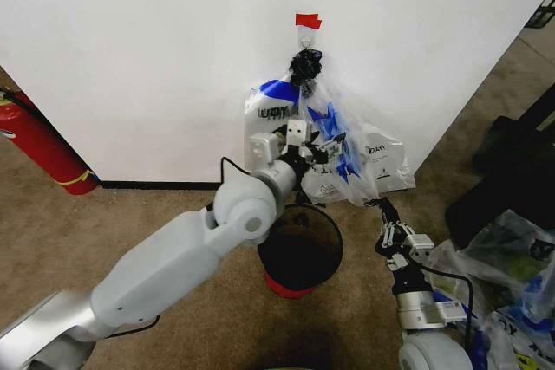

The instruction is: Pick up the garbage bag from the wall and place it over the trash bin.

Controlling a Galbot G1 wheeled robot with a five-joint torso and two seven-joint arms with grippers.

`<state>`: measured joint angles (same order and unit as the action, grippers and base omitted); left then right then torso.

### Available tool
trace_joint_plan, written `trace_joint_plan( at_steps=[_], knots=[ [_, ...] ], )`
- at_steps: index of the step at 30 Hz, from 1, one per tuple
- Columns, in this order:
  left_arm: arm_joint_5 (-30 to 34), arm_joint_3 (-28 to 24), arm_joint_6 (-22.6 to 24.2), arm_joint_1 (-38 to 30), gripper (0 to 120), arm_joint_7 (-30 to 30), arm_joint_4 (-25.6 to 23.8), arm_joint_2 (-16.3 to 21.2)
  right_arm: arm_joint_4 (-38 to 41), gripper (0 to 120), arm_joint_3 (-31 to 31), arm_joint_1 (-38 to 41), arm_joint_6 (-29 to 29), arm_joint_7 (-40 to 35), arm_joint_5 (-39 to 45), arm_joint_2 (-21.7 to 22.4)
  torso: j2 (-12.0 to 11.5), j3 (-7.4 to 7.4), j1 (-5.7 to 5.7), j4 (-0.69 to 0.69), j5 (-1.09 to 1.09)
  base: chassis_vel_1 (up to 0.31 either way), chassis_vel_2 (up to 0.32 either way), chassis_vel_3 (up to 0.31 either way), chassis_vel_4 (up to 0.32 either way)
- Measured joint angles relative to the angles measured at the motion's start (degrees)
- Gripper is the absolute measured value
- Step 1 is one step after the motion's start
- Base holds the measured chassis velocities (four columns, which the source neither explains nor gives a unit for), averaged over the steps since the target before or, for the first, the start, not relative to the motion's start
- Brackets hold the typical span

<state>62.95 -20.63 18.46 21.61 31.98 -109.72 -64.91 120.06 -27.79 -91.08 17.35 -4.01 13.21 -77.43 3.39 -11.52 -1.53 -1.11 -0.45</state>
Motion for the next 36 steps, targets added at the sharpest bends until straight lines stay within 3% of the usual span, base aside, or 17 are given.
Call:
trace_joint_plan(
  at_steps=[8,16,20,32,36],
  knots=[
    [-0.17,0.27,-0.15,-0.85,45,0.69,2.00,-0.87,0.66,0,-0.05,-0.42,-0.01,-0.04,-0.13,-0.06,0.00,0.00,0.01,0.00,0.00,0.000,0.000,0.000,0.000],
    [2.28,0.77,0.27,-1.09,16,2.21,2.81,-1.24,1.17,0,-0.03,-0.68,-0.02,-0.12,-0.21,-0.08,0.00,0.00,0.01,0.00,0.00,0.000,0.000,0.000,0.000],
    [3.93,2.20,-0.08,-0.15,0,2.30,0.78,0.14,1.14,0,-0.06,-0.55,-0.07,-0.49,0.01,-0.04,0.00,0.01,0.01,0.01,0.00,0.000,0.000,0.000,0.000],
    [8.98,7.18,-3.28,2.56,0,2.02,-4.92,3.68,1.47,0,-0.81,-1.82,-0.08,-0.26,0.30,0.92,0.00,0.01,0.01,0.01,-0.01,0.000,0.000,0.000,0.000],
    [10.39,8.45,-3.59,4.18,0,2.14,-8.21,5.10,2.95,10,-2.26,-5.17,0.67,-0.12,-1.89,2.55,0.00,0.01,0.01,0.01,-0.01,0.000,0.000,0.000,0.000]
  ],
)
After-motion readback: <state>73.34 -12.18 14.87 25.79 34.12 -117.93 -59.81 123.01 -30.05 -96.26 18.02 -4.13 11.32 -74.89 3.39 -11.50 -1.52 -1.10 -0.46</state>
